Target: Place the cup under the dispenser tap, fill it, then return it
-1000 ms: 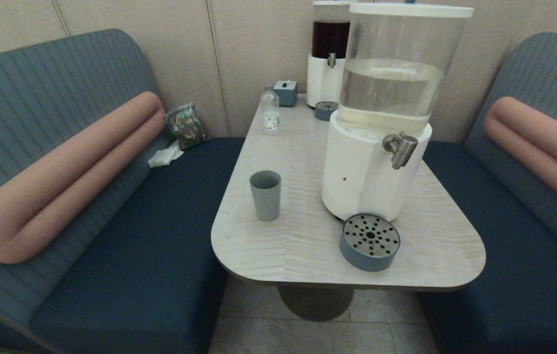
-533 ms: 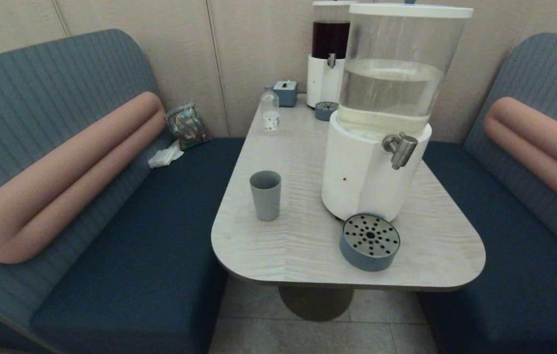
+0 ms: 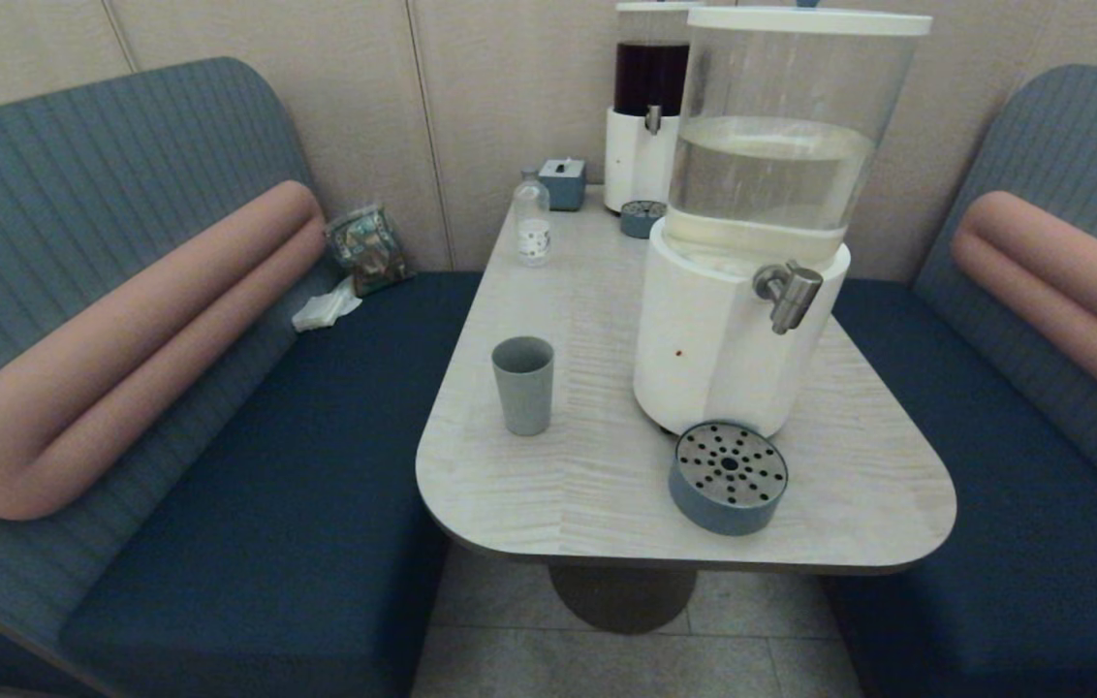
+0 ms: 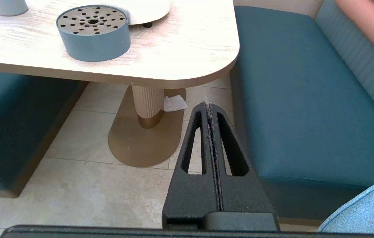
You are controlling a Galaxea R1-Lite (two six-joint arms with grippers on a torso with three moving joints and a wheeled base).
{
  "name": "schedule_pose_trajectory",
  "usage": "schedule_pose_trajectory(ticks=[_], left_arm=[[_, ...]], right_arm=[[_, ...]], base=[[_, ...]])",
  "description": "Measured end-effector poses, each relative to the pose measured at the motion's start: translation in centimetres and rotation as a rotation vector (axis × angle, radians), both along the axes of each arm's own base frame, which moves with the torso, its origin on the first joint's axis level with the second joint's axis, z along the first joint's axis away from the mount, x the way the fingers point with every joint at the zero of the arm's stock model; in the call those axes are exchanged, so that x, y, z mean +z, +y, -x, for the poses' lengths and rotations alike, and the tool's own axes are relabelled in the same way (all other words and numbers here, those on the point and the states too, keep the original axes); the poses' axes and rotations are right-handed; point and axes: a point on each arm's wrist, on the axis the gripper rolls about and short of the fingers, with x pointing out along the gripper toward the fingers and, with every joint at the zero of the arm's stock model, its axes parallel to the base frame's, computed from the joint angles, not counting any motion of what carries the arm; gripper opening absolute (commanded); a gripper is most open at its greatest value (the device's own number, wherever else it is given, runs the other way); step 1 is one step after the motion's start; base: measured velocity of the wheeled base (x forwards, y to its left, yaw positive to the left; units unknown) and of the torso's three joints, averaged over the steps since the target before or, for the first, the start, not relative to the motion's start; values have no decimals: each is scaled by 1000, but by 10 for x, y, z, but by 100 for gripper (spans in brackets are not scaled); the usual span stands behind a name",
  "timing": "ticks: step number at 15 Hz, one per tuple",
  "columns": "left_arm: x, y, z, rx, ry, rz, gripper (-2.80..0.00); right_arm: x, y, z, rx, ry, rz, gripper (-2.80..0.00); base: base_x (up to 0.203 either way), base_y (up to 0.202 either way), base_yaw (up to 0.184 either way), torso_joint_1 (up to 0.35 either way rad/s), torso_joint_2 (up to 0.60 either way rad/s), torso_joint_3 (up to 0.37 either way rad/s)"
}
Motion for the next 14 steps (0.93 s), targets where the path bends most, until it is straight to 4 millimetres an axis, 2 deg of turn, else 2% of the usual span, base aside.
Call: schedule_pose_trajectory(ticks=[3, 14], left_arm=[[-10, -1, -1, -24, 85, 48, -280], [-10, 0, -1, -22, 82, 71, -280]], right_arm=[[0, 0, 0, 0, 0, 0, -280], [0, 0, 0, 0, 0, 0, -280]], base=[[0, 0, 0, 0, 0, 0], [0, 0, 0, 0, 0, 0]])
